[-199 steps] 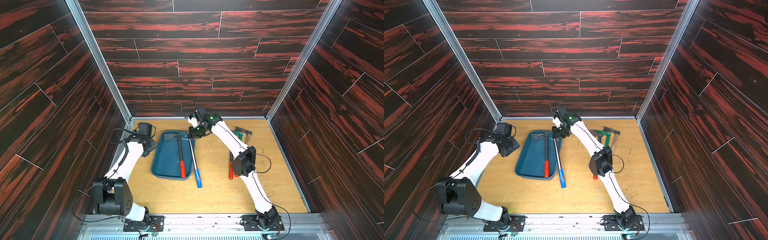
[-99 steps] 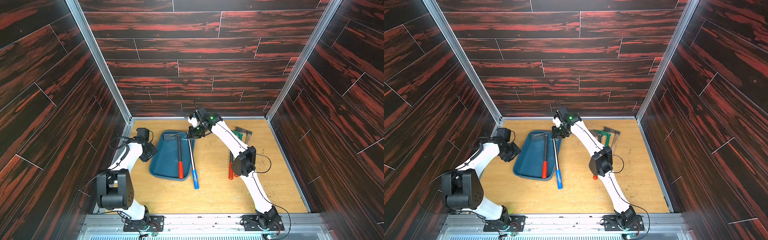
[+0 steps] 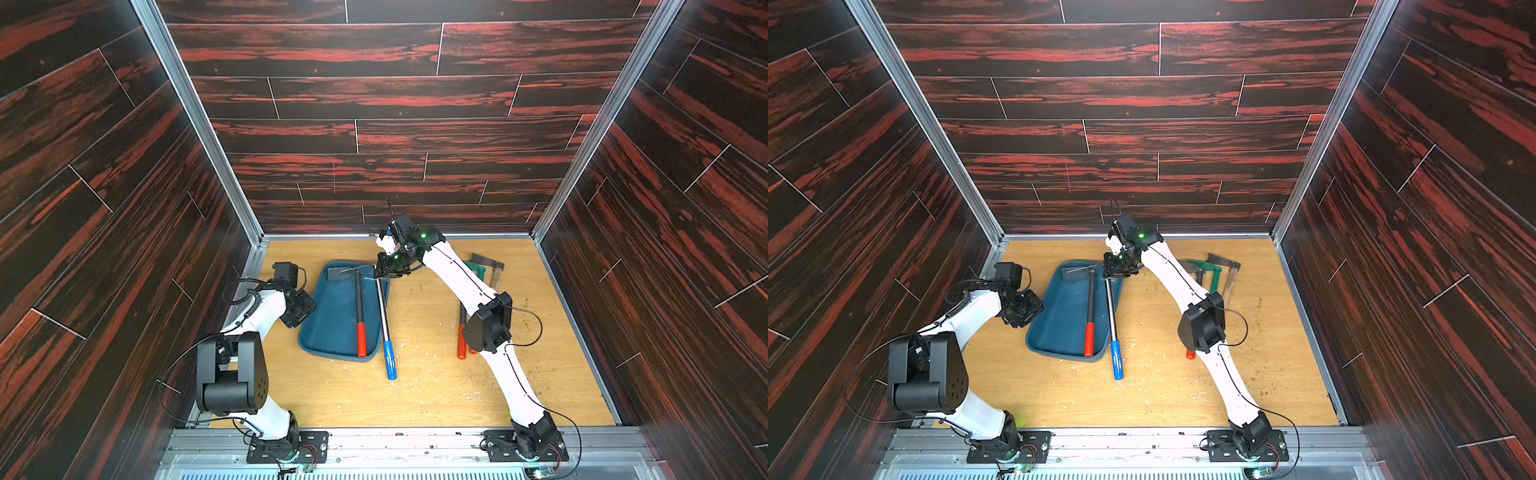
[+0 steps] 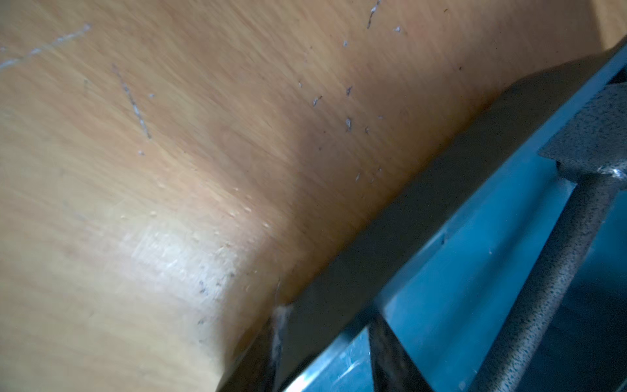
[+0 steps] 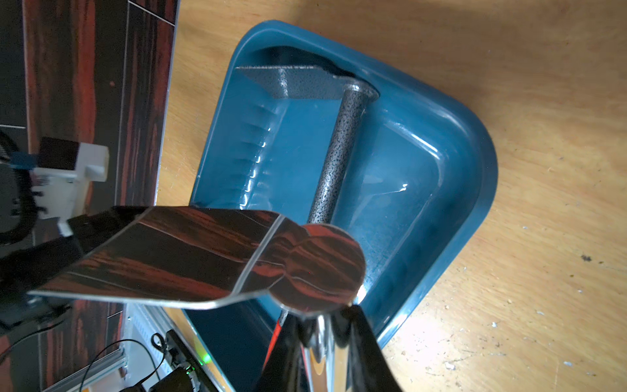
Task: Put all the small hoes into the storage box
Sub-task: Adjust the storage box at the center of the board.
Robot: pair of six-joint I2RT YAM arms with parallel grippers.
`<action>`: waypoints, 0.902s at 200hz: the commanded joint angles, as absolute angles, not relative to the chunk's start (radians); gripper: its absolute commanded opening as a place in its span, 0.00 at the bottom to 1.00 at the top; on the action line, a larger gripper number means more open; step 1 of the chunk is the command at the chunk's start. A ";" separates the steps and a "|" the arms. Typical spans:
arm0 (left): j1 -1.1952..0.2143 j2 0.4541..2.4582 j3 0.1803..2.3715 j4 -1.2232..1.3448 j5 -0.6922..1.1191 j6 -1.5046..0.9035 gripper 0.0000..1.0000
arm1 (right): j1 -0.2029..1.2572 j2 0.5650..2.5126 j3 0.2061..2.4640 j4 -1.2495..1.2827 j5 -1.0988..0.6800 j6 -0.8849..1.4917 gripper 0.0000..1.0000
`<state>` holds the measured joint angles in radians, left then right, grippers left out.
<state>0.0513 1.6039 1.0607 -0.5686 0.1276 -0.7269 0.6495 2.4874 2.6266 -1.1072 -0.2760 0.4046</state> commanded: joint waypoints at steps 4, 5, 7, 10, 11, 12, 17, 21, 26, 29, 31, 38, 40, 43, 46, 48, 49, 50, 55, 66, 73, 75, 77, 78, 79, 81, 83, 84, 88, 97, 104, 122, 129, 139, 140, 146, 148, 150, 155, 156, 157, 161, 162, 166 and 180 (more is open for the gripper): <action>0.042 1.599 1.017 -0.517 0.213 -0.741 0.43 | 0.652 2.462 2.655 -1.116 -0.329 0.439 0.00; 0.041 1.599 1.017 -0.515 0.215 -0.741 0.43 | 0.652 2.461 2.655 -1.117 -0.329 0.439 0.00; 0.040 1.600 1.017 -0.513 0.216 -0.742 0.42 | 0.651 2.462 2.655 -1.118 -0.330 0.439 0.00; 0.038 1.600 1.015 -0.510 0.219 -0.744 0.42 | 0.651 2.461 2.654 -1.120 -0.330 0.440 0.00; 0.037 1.601 1.014 -0.510 0.220 -0.744 0.42 | 0.651 2.460 2.654 -1.121 -0.330 0.440 0.00; 0.037 1.600 1.013 -0.509 0.220 -0.744 0.42 | 0.652 2.460 2.655 -1.121 -0.331 0.440 0.00; 0.033 1.602 1.012 -0.505 0.223 -0.746 0.42 | 0.651 2.458 2.655 -1.123 -0.330 0.442 0.00; 0.029 1.602 1.011 -0.503 0.224 -0.746 0.42 | 0.652 2.459 2.654 -1.125 -0.333 0.443 0.00; 0.024 1.603 1.009 -0.502 0.223 -0.748 0.42 | 0.651 2.458 2.654 -1.128 -0.333 0.443 0.00; 0.019 1.604 1.008 -0.500 0.222 -0.748 0.42 | 0.652 2.459 2.655 -1.129 -0.332 0.445 0.00; 0.017 1.604 1.007 -0.499 0.222 -0.749 0.42 | 0.651 2.459 2.655 -1.130 -0.331 0.446 0.00; 0.009 1.606 1.004 -0.494 0.222 -0.751 0.42 | 0.651 2.460 2.654 -1.132 -0.334 0.445 0.00; 0.006 1.608 1.003 -0.491 0.222 -0.751 0.42 | 0.652 2.461 2.654 -1.133 -0.334 0.444 0.00; 0.001 1.610 1.003 -0.489 0.222 -0.753 0.42 | 0.652 2.461 2.654 -1.134 -0.334 0.444 0.00; -0.002 1.612 1.002 -0.489 0.220 -0.754 0.42 | 0.651 2.462 2.654 -1.134 -0.333 0.445 0.00; -0.005 1.614 1.001 -0.488 0.221 -0.755 0.42 | 0.652 2.461 2.653 -1.135 -0.331 0.445 0.00; -0.006 1.615 1.002 -0.487 0.220 -0.755 0.42 | 0.652 2.462 2.654 -1.135 -0.330 0.445 0.00; -0.008 1.615 1.001 -0.487 0.220 -0.756 0.42 | 0.653 2.463 2.654 -1.135 -0.329 0.445 0.00; -0.014 1.617 0.999 -0.484 0.221 -0.759 0.42 | 0.651 2.464 2.653 -1.135 -0.323 0.445 0.00; -0.030 1.623 0.992 -0.475 0.221 -0.767 0.42 | 0.651 2.468 2.654 -1.132 -0.311 0.446 0.00; -0.042 1.626 0.990 -0.471 0.220 -0.769 0.42 | 0.650 2.472 2.654 -1.128 -0.310 0.449 0.00; -0.047 1.627 0.991 -0.472 0.219 -0.770 0.42 | 0.650 2.472 2.654 -1.127 -0.310 0.450 0.00; -0.050 1.627 0.990 -0.472 0.218 -0.771 0.42 | 0.650 2.473 2.654 -1.125 -0.310 0.450 0.00; -0.052 1.627 0.991 -0.472 0.217 -0.771 0.42 | 0.649 2.474 2.654 -1.123 -0.310 0.451 0.00; -0.053 1.628 0.991 -0.473 0.217 -0.772 0.42 | 0.650 2.475 2.655 -1.123 -0.309 0.452 0.00; -0.057 1.629 0.990 -0.474 0.215 -0.773 0.42 | 0.650 2.477 2.654 -1.121 -0.307 0.453 0.00; -0.060 1.628 0.988 -0.472 0.214 -0.773 0.42 | 0.650 2.478 2.655 -1.119 -0.305 0.455 0.00; -0.062 1.628 0.988 -0.472 0.214 -0.773 0.42 | 0.650 2.478 2.654 -1.118 -0.304 0.455 0.00; -0.069 1.629 0.986 -0.472 0.212 -0.775 0.42 | 0.650 2.481 2.655 -1.113 -0.299 0.457 0.00; -0.082 1.629 0.981 -0.468 0.210 -0.780 0.42 | 0.650 2.488 2.655 -1.099 -0.292 0.460 0.00; -0.091 1.628 0.974 -0.466 0.210 -0.785 0.42 | 0.648 2.494 2.659 -1.091 -0.285 0.462 0.00; -0.113 1.624 0.957 -0.464 0.206 -0.788 0.42 | 0.648 2.506 2.662 -1.060 -0.257 0.466 0.00; -0.120 1.622 0.951 -0.465 0.204 -0.788 0.42 | 0.649 2.508 2.660 -1.045 -0.250 0.466 0.00; -0.130 1.617 0.941 -0.469 0.199 -0.787 0.42 | 0.647 2.512 2.658 -1.029 -0.229 0.468 0.00; -0.131 1.616 0.940 -0.470 0.198 -0.787 0.42 | 0.647 2.512 2.659 -1.027 -0.227 0.468 0.00; -0.134 1.613 0.934 -0.471 0.196 -0.785 0.42 | 0.644 2.516 2.660 -1.021 -0.216 0.470 0.00; -0.135 1.613 0.932 -0.471 0.196 -0.785 0.42 | 0.643 2.516 2.659 -1.018 -0.213 0.471 0.00; -0.136 1.612 0.929 -0.471 0.196 -0.784 0.42 | 0.642 2.518 2.658 -1.017 -0.211 0.473 0.00; -0.137 1.609 0.922 -0.470 0.196 -0.783 0.42 | 0.638 2.521 2.660 -1.012 -0.207 0.477 0.00; -0.138 1.608 0.921 -0.471 0.196 -0.783 0.41 | 0.638 2.523 2.660 -1.011 -0.206 0.478 0.00; -0.138 1.608 0.921 -0.471 0.196 -0.783 0.41 | 0.637 2.524 2.660 -1.011 -0.206 0.478 0.00; -0.137 1.606 0.916 -0.471 0.195 -0.782 0.41 | 0.633 2.527 2.660 -1.010 -0.203 0.483 0.00; -0.138 1.605 0.915 -0.471 0.195 -0.782 0.41 | 0.632 2.527 2.659 -1.009 -0.202 0.485 0.00; -0.139 1.604 0.911 -0.471 0.194 -0.780 0.41 | 0.627 2.529 2.659 -1.008 -0.198 0.490 0.00; -0.143 1.598 0.899 -0.471 0.192 -0.779 0.41 | 0.617 2.534 2.648 -0.992 -0.194 0.512 0.00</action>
